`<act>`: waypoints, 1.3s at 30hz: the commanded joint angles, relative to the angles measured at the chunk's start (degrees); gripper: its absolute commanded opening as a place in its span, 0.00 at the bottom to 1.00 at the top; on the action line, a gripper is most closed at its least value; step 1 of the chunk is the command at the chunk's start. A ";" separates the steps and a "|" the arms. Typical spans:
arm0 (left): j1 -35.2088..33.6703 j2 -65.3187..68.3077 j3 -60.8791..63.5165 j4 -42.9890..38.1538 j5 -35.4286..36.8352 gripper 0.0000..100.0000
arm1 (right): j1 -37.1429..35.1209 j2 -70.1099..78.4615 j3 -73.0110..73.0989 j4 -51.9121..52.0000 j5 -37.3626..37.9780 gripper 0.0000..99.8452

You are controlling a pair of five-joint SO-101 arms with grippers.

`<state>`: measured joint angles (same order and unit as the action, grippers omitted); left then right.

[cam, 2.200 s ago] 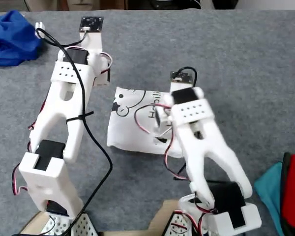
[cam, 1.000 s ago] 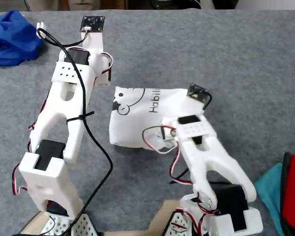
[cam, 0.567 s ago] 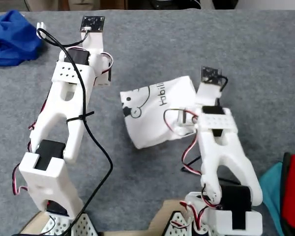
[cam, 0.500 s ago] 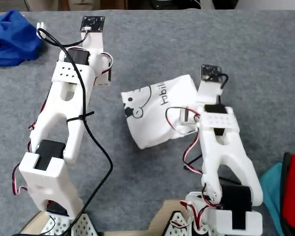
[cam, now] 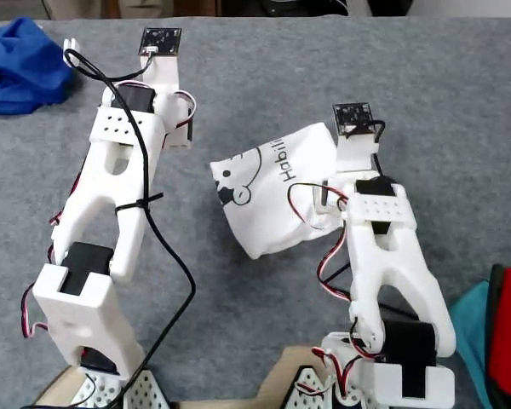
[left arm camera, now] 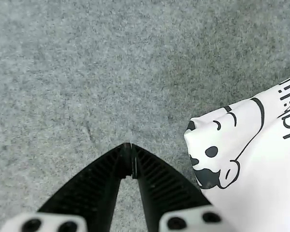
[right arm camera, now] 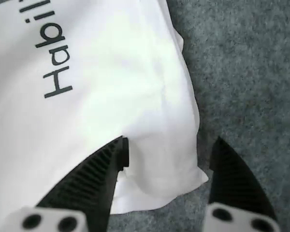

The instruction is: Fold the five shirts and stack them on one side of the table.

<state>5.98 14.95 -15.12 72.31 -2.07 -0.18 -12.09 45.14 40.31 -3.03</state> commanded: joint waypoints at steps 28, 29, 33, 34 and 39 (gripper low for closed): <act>0.44 -0.48 -0.26 -1.05 -0.35 0.02 | 1.45 7.78 -15.08 12.04 -52.48 0.30; 0.44 -0.48 -0.26 -1.05 -0.35 0.02 | 1.45 9.10 -15.87 12.04 -52.84 0.30; 0.44 -0.48 -0.26 -1.05 -0.35 0.02 | 1.45 14.29 -17.54 11.78 -52.92 0.30; 0.44 -0.48 -0.26 -1.14 -0.35 0.02 | 1.45 15.43 -17.71 11.69 -52.92 0.30; 0.44 -0.48 2.37 -4.22 -0.35 0.02 | 1.54 20.00 -19.91 11.69 -52.92 0.30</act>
<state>5.98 14.95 -13.54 70.29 -2.07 1.05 6.73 28.26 52.88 -55.52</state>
